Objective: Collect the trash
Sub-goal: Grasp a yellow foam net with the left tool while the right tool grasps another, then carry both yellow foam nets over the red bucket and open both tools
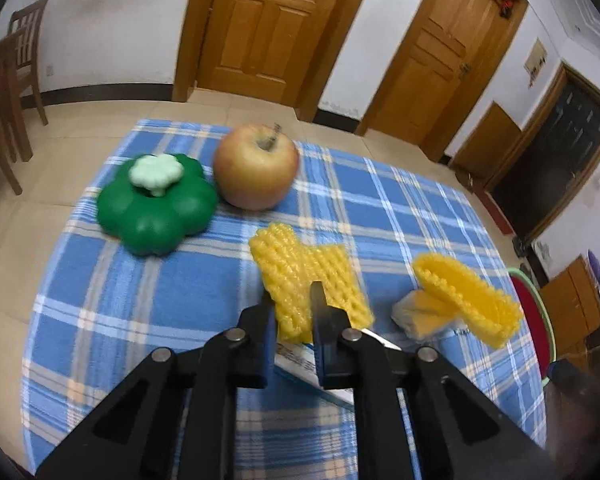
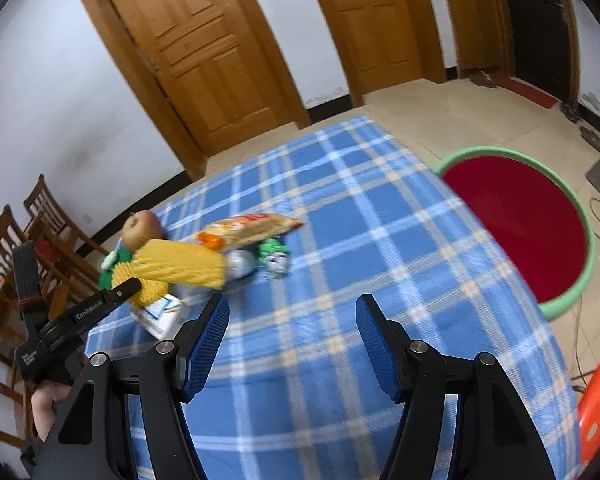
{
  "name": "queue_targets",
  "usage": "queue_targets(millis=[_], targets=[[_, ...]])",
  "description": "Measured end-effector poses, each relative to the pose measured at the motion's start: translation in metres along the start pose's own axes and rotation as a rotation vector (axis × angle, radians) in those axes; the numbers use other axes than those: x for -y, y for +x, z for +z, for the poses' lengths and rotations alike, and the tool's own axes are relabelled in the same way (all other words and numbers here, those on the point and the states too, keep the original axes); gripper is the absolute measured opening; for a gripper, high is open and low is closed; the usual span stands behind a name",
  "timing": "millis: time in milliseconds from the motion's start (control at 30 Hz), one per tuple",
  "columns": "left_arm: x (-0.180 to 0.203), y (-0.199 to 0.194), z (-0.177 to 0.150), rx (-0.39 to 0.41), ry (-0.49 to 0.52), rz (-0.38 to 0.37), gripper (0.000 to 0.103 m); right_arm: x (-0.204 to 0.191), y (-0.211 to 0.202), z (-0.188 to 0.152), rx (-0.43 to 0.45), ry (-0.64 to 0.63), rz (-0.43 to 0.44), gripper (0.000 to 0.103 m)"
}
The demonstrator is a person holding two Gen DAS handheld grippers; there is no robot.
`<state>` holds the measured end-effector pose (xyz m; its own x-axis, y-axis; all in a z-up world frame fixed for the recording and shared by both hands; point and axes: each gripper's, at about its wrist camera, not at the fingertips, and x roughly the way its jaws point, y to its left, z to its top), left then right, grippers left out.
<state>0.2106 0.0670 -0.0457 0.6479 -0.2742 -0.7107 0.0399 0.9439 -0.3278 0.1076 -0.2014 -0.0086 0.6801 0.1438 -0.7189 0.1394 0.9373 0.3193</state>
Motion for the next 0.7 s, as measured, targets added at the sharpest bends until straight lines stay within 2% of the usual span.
queue_targets(millis=[267, 400, 533, 633, 700], targets=[[-0.018, -0.012, 0.007, 0.049, -0.054, 0.02, 0.014, -0.047, 0.022, 0.001, -0.036, -0.129, 0.021, 0.067], [-0.021, -0.011, 0.007, 0.05, -0.058, 0.033, 0.014, -0.068, 0.041, 0.001, -0.053, -0.231, -0.041, 0.067], [-0.022, -0.011, 0.006, 0.049, -0.058, 0.033, 0.014, -0.083, 0.054, 0.005, -0.048, -0.302, -0.066, 0.067], [-0.022, -0.011, 0.006, 0.051, -0.055, 0.032, 0.014, -0.09, 0.062, 0.009, -0.036, -0.339, -0.061, 0.052], [-0.022, -0.011, 0.006, 0.05, -0.058, 0.029, 0.014, -0.094, 0.067, 0.011, -0.039, -0.356, -0.05, 0.028]])
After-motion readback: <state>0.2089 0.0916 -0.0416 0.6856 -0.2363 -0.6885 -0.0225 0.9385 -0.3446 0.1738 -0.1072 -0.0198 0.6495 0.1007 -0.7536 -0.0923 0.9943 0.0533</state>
